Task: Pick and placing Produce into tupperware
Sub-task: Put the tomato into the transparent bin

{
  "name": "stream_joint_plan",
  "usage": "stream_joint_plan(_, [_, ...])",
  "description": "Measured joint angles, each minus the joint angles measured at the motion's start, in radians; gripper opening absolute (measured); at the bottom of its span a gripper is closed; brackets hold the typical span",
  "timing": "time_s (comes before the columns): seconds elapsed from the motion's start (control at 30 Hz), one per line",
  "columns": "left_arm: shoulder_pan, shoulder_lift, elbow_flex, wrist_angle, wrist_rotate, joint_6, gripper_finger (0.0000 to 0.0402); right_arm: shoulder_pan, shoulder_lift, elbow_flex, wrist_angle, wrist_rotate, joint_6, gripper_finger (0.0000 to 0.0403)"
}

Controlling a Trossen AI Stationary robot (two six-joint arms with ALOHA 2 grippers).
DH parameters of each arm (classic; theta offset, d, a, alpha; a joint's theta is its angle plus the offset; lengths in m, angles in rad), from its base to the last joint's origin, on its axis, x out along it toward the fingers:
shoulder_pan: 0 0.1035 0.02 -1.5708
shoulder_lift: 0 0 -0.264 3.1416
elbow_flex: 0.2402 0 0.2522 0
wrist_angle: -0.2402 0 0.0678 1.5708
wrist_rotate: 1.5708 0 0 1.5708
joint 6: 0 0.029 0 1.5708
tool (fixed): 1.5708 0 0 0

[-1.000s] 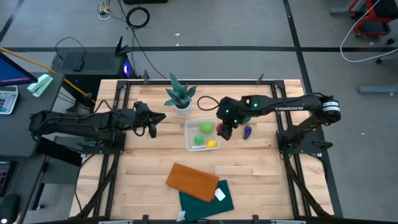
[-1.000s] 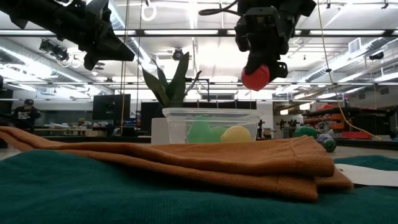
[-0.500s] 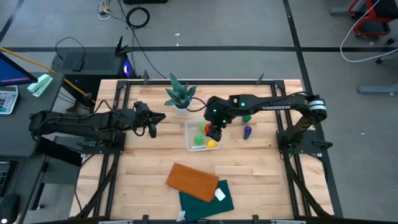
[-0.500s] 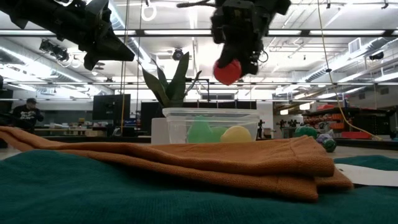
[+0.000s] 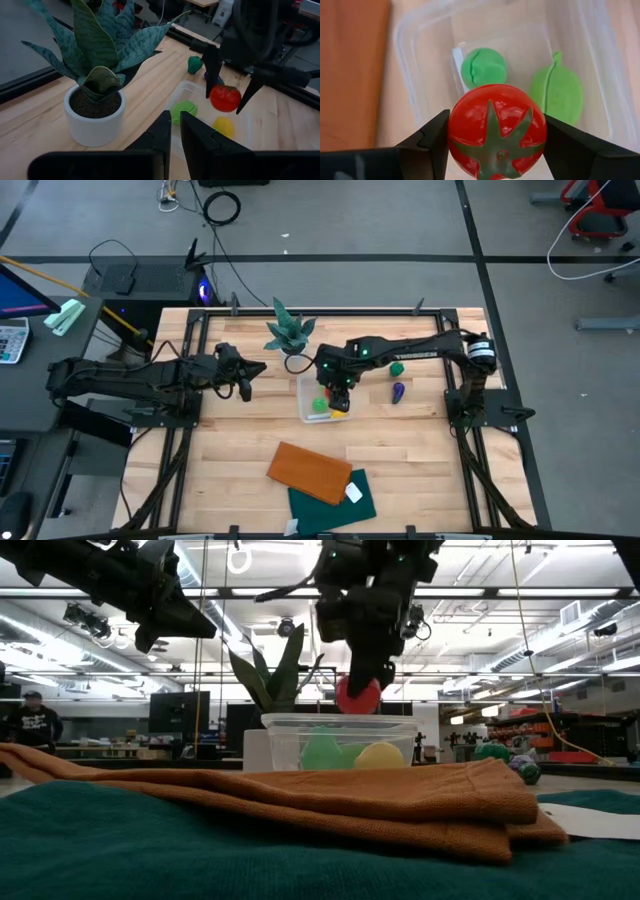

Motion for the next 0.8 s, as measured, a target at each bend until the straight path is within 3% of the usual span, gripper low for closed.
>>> stream_joint_plan(0.47, [0.000, 0.000, 0.000, -0.001, 0.000, 0.007, 0.0042, 0.038, 0.063, 0.000, 0.005, 0.125, -0.189, 0.0217])
stream_joint_plan(0.8, [0.000, 0.000, 0.000, -0.002, 0.000, 0.023, 0.0034, 0.048, 0.063, 0.000, 0.005, 0.139, -0.225, 0.0217])
